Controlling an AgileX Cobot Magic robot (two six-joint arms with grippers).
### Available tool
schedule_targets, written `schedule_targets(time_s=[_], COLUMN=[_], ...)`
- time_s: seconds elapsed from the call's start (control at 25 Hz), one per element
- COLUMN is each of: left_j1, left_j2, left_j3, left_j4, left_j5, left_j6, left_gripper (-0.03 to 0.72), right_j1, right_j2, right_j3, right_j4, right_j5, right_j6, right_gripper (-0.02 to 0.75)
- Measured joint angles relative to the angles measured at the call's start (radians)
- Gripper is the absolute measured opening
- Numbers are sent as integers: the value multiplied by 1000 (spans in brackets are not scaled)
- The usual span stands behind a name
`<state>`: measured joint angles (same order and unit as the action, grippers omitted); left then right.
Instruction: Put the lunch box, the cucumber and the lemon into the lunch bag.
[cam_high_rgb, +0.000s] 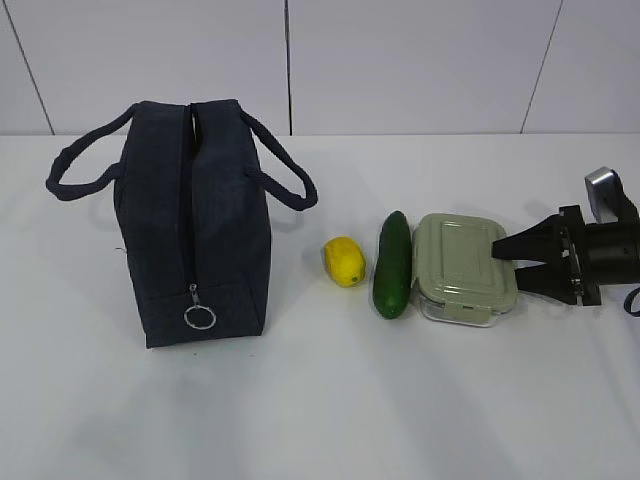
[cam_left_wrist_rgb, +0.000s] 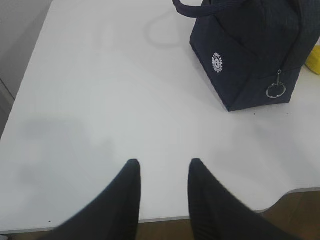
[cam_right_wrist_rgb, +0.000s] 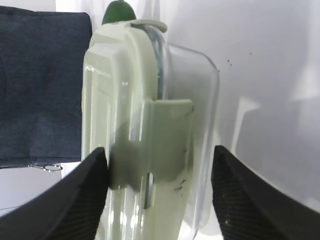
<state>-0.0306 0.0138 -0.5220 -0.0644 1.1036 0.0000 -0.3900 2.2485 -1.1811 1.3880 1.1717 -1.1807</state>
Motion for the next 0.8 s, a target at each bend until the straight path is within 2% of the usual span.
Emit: schedule_targets(time_s=[0.36, 0.8], left_j1=[0, 0], left_j2=[0, 0], left_j3=[0, 0], left_j4=[0, 0], left_j5=[0, 0], left_j6=[0, 0], left_gripper=[239, 239], right_j1=[36, 40], right_j2=[2, 2], right_j3=[-2, -2], right_j4=[8, 8], right_j5=[-2, -6], right_j6=[0, 0], right_gripper=[496, 496])
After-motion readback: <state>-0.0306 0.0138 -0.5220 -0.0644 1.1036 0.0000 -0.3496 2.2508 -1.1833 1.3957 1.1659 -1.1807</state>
